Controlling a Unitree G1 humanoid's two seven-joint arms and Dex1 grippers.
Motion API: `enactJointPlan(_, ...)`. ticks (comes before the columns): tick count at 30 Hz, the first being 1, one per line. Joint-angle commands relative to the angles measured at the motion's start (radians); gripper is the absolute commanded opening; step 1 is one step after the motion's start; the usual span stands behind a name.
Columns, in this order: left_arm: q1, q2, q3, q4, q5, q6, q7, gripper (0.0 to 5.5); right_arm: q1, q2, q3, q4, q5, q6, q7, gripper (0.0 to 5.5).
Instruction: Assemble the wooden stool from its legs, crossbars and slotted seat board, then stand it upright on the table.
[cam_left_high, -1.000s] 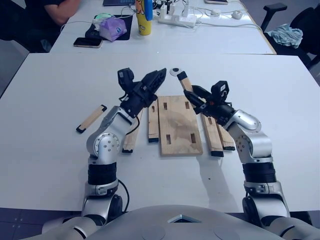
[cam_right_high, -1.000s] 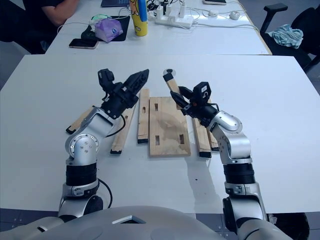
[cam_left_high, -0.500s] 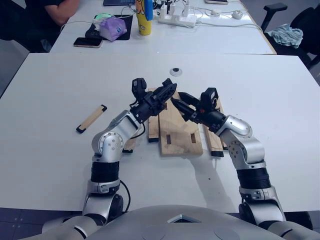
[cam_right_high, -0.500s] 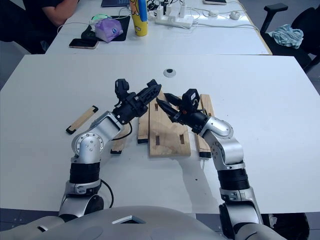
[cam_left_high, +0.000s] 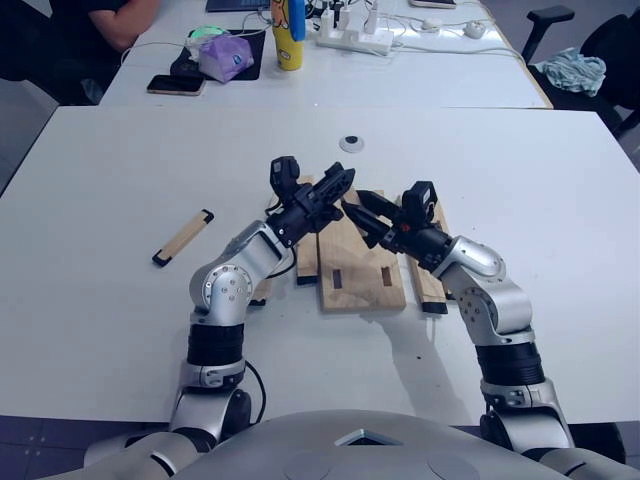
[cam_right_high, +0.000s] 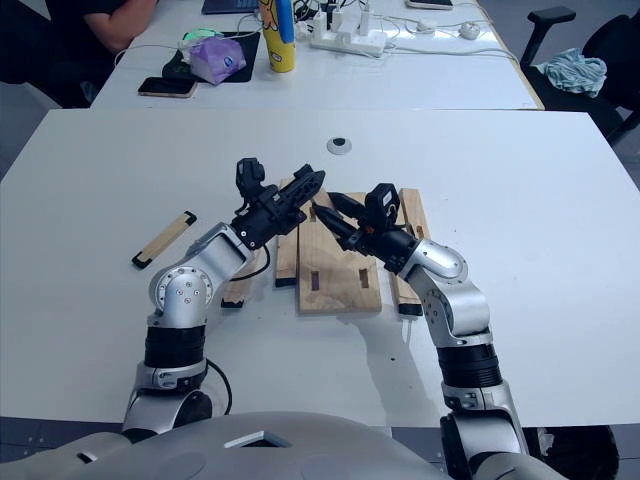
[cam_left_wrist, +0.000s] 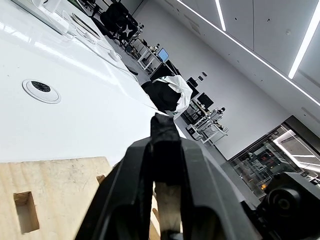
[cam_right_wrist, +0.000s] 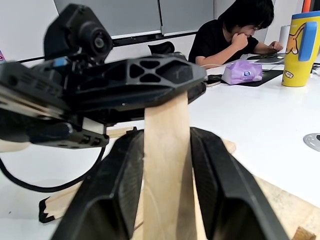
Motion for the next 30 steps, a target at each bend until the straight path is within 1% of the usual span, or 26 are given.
enactJointPlan(1,0.0,0.002,0.035,0.008,0.042,-0.036,0.037,0.5,-0.006,-0.009,0.011,0.01,-0.018,0.007,-0.01,1.33)
enactJointPlan(3,-0.002,0.005,0.036,-0.013,0.074,-0.068,0.052,0.47,0.001,-0.013,0.014,0.02,-0.037,0.006,-0.022,1.33)
enactJointPlan(4,-0.002,0.002,0.039,-0.024,0.082,-0.076,0.059,0.47,0.004,-0.017,0.014,0.023,-0.041,0.009,-0.026,1.7)
enactJointPlan(6,0.011,-0.01,0.05,-0.068,0.095,-0.102,0.088,0.45,0.016,-0.031,0.013,0.027,-0.044,0.028,-0.034,1.97)
enactJointPlan(10,0.088,-0.022,0.043,-0.17,0.16,-0.16,0.155,0.45,0.059,-0.081,0.007,0.05,-0.078,0.032,-0.032,2.03)
enactJointPlan(12,0.12,-0.028,0.031,-0.185,0.202,-0.206,0.179,0.45,0.062,-0.082,-0.016,0.07,-0.081,0.024,-0.05,2.03)
enactJointPlan(16,0.137,-0.053,0.023,-0.124,0.287,-0.334,0.21,0.45,0.034,-0.046,-0.048,0.117,-0.073,0.018,-0.096,2.03)
enactJointPlan(20,0.109,-0.083,0.03,-0.004,0.312,-0.446,0.215,0.45,0.01,-0.021,-0.037,0.142,-0.076,0.023,-0.098,2.03)
enactJointPlan(30,0.059,-0.094,0.023,0.133,0.286,-0.549,0.209,0.45,-0.01,0.006,-0.022,0.171,-0.084,0.027,-0.095,2.03)
